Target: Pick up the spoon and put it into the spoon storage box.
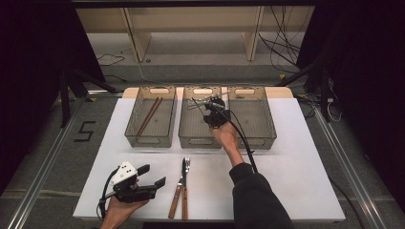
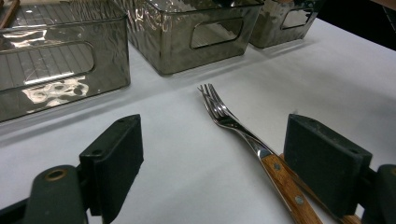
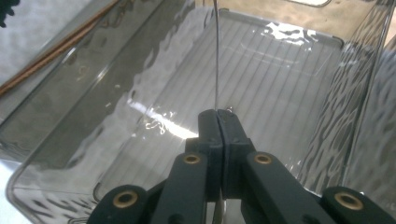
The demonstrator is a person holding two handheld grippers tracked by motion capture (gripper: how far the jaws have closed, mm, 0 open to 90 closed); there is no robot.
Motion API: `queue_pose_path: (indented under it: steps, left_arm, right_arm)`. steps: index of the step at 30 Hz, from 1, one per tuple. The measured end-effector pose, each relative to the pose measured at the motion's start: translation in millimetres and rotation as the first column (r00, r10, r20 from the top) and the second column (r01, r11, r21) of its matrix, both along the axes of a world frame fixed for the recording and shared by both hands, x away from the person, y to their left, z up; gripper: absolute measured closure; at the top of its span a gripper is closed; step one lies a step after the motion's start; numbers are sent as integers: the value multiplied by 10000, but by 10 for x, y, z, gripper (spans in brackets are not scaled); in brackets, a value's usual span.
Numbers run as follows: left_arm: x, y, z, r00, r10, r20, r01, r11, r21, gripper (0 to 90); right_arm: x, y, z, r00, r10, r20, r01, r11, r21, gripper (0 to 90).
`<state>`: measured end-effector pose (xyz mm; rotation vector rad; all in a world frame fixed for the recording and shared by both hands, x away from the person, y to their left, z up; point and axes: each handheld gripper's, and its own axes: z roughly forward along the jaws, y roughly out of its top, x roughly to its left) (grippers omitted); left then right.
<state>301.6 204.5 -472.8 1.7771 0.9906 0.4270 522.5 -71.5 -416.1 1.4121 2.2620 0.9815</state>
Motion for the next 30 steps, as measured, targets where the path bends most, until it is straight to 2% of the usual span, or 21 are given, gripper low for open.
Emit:
queue_pose_path:
  steps: [5,8,11,17,21,24,30]
  left_arm:
    - [-2,1,0,10000,13,-8,-14,10000,-19,196]
    - [-2,3,1,10000,5,-10,-5,10000,-10,196]
    - [-2,0,0,10000,18,-6,-18,10000,-33,196]
    - [-3,3,2,10000,31,15,-31,10000,-20,196]
    - [-4,4,0,10000,56,-1,-56,10000,-47,195]
    - [-3,5,1,10000,71,-1,-71,10000,-39,195]
    - [-6,4,2,9999,130,69,-130,9999,-32,195]
  right_arm:
    - [13,9,-29,9999,13,-109,-12,10000,34,856]
    - [11,-2,-7,9997,194,-135,-190,9994,290,715]
    - [-21,-21,53,9992,406,11,-406,9976,564,642]
    - [-140,-51,183,9970,670,394,-700,9942,813,475]
    - [-309,-59,272,9927,1096,499,-1142,9882,1023,390]
    - [-496,-65,313,9883,1420,561,-1479,9816,1208,360]
    - [-923,-82,286,9759,2031,798,-2129,9661,1459,336]
